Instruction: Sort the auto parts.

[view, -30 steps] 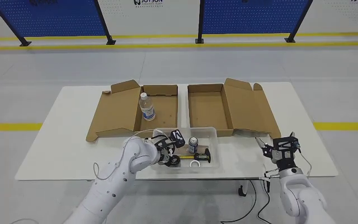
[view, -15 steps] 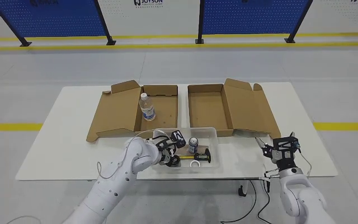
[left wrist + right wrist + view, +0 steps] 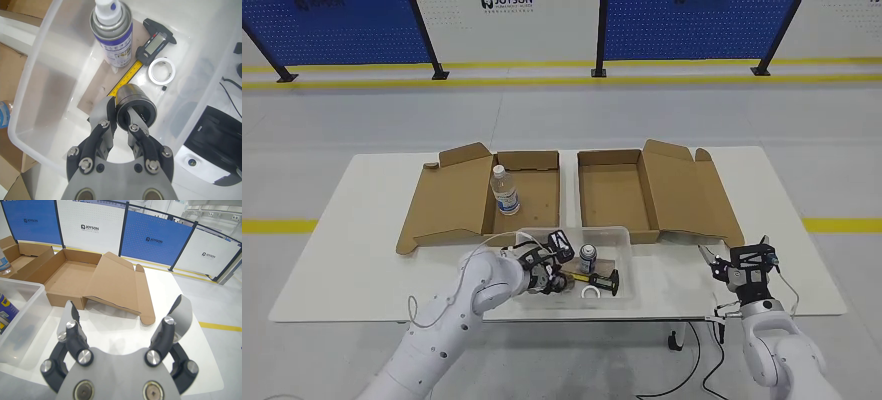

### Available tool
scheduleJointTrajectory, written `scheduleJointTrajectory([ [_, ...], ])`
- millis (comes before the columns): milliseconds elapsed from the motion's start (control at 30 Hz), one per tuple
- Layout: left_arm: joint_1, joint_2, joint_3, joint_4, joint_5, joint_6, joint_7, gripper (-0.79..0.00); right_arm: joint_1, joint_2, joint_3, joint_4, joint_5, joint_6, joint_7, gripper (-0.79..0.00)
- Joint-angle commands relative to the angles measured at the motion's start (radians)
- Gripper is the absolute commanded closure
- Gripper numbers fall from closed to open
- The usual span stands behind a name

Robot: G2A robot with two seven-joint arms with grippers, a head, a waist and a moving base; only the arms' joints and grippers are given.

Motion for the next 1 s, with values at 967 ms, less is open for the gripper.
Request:
scheduleJointTrajectory([
  [967, 0.261, 0.036, -0.182, -0.330, -0.107, 0.217, 0.243, 0.000, 0.000, 0.000, 0.000, 0.000, 0.000, 0.000, 0.000, -0.785],
])
